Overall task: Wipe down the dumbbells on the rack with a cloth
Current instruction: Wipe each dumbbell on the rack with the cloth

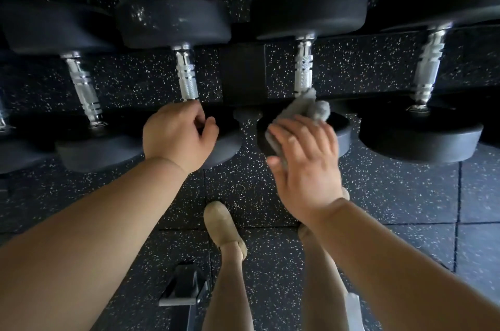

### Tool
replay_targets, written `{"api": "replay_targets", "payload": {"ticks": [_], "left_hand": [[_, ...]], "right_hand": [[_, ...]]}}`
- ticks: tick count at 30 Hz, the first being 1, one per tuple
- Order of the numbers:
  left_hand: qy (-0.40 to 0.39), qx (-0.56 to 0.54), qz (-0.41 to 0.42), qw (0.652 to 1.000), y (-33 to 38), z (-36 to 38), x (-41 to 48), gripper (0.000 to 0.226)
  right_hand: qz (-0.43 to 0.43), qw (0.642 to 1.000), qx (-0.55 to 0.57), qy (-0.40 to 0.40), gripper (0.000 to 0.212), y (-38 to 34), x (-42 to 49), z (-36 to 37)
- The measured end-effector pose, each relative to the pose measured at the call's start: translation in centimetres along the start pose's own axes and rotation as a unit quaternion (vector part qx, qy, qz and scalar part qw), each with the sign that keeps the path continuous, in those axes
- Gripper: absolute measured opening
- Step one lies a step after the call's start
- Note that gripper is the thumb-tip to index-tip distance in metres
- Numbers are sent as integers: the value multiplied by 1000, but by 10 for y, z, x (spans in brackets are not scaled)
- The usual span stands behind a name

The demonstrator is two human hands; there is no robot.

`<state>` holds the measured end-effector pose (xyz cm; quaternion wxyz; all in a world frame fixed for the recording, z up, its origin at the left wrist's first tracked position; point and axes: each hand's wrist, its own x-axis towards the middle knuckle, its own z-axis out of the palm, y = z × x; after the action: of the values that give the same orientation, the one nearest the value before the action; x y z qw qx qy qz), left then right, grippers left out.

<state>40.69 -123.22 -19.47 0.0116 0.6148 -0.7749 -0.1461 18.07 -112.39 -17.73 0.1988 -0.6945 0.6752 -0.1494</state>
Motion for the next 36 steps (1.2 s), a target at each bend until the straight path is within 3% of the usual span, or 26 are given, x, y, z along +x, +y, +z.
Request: {"api": "replay_targets", "payload": {"ticks": [4,8,10,15,17,21,24,26,30,32,34,36], "left_hand": [[-5,6,3,1000,-2,0,0,36],[-1,-10,0,1000,-1,-1,0,37],[-1,-15,-1,1000,-2,0,0,35],[8,-22,8,1000,-3,2,-1,31],[7,-10,6,1000,-2,2,-1,32],[12,-12,12,1000,-3,1,-1,33],[11,-3,16,1000,-2,2,-1,32],[6,-4,10,1000,-2,1,-1,31],[5,-9,3,1000,-1,1,-1,31],[4,-6,3,1000,-1,1,-1,31],[1,-3,3,1000,-1,1,-1,32],[-1,-1,1,1000,-2,2,0,32]], "right_hand": [[-97,987,-109,-60,41,-13,0,17],[-54,991,-125,-7,40,12,-12,1],[-9,994,-107,5,46,30,-19,-11],[218,976,25,8,50,61,-10,-30],[189,981,39,23,39,42,3,-23],[19,998,-34,41,30,8,14,0],[-69,997,-27,32,30,21,8,-1],[-57,998,-20,22,33,45,3,-10],[160,984,63,35,38,79,3,-27],[225,971,71,35,33,67,12,-28],[202,978,44,40,26,42,21,-26],[118,992,23,40,26,21,28,-22]]}}
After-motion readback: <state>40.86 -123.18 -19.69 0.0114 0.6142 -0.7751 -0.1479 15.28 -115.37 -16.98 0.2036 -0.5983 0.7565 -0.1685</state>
